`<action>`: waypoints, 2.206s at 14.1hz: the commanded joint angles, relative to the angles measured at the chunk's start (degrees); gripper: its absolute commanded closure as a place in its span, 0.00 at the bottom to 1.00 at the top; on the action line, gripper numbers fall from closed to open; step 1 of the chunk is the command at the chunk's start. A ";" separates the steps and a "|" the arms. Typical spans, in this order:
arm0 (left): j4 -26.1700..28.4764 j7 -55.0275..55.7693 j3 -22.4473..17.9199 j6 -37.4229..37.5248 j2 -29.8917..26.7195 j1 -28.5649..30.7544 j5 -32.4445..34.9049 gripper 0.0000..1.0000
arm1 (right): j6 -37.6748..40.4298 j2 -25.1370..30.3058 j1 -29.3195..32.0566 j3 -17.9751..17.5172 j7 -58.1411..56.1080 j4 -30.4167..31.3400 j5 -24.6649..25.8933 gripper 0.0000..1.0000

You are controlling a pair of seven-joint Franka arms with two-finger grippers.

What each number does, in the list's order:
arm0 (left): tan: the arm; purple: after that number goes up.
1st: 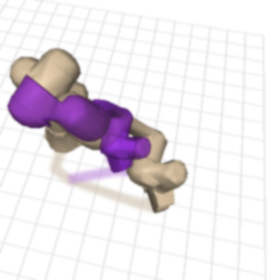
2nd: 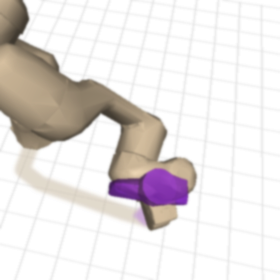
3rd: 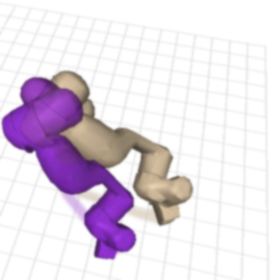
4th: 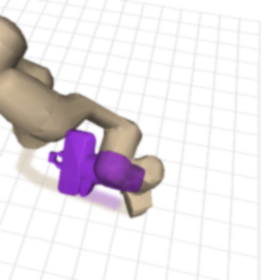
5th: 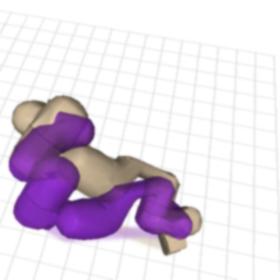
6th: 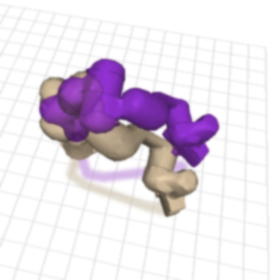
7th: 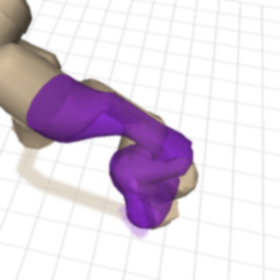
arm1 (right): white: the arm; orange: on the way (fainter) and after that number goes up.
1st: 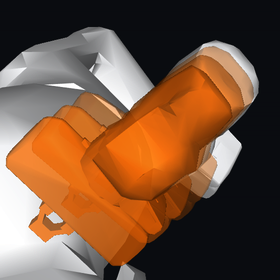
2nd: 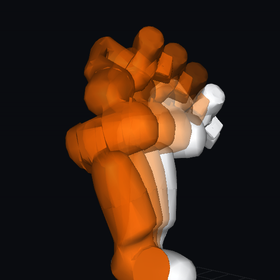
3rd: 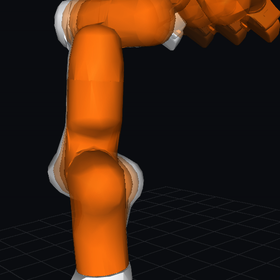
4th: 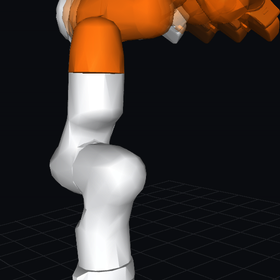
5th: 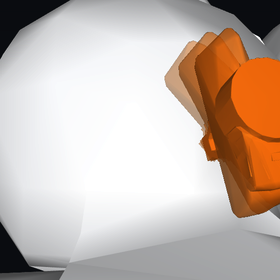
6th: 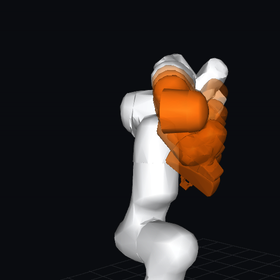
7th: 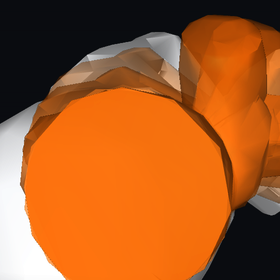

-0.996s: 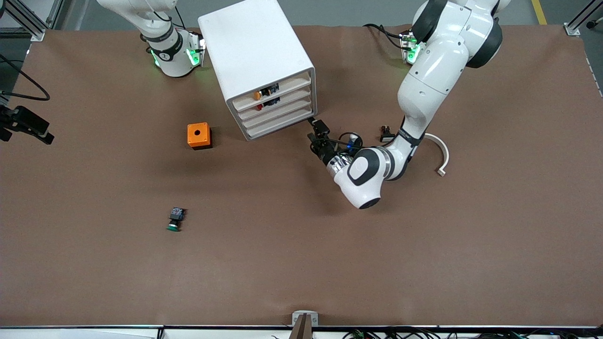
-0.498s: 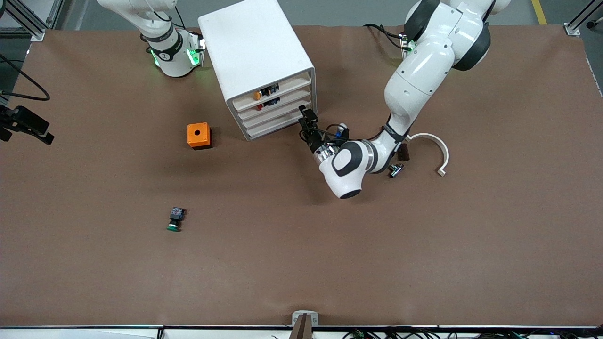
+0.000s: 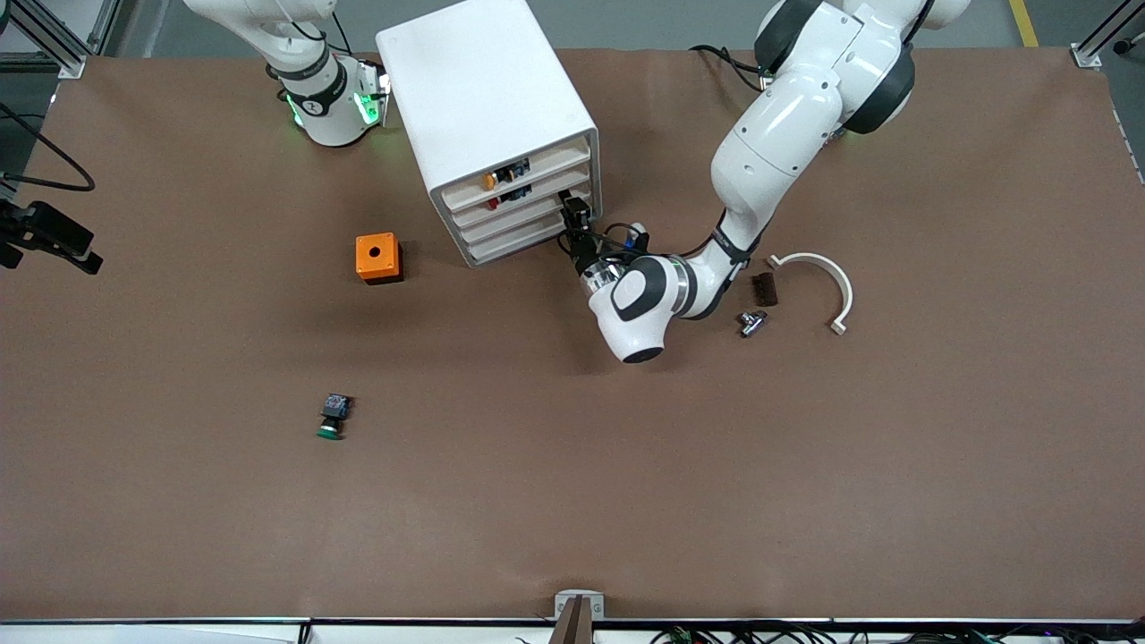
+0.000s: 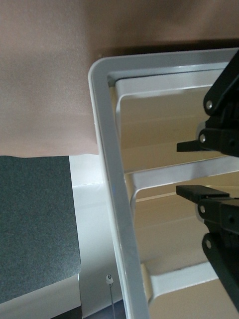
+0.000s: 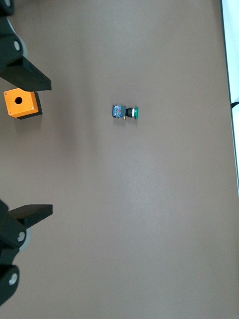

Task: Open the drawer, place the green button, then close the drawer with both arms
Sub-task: 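Grasp the drawer front edge with the left gripper, then pull the drawer open with the left gripper while the right gripper reaches out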

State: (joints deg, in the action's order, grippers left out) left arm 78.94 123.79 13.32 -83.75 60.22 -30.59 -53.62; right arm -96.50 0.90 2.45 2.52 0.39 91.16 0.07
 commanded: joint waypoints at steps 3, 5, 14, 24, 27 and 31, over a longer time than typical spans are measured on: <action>-1.33 1.36 -0.31 1.04 0.78 -0.35 -1.31 0.84 | 0.26 0.07 0.53 -0.50 -0.13 -0.45 0.37 0.00; -1.33 2.41 -0.31 1.04 0.78 -0.17 -1.31 0.88 | 0.26 0.07 0.53 -0.50 -0.13 -0.45 0.37 0.00; -1.68 3.39 -0.75 0.61 0.42 3.78 -1.22 0.89 | 0.18 -1.42 -0.08 -0.67 0.14 -0.45 0.02 0.00; -3.79 2.86 -0.66 -0.80 -0.10 12.22 -1.49 0.86 | -4.30 -13.46 -6.58 -1.03 0.40 -0.37 -1.57 0.00; -3.79 2.42 -0.75 -0.80 -0.10 12.57 -1.40 0.73 | -5.97 -16.10 -7.81 -1.03 0.40 0.16 -1.65 0.01; -3.97 -15.90 -0.40 -0.80 -0.19 13.98 -1.57 0.00 | -6.33 -22.94 -9.04 -1.03 1.62 0.07 -1.65 0.00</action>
State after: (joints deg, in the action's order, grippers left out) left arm 75.31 115.40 12.59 -84.97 60.21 -17.44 -54.04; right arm -102.50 -18.65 -6.05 1.29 0.72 91.85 -0.91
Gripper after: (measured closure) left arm 0.559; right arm 0.000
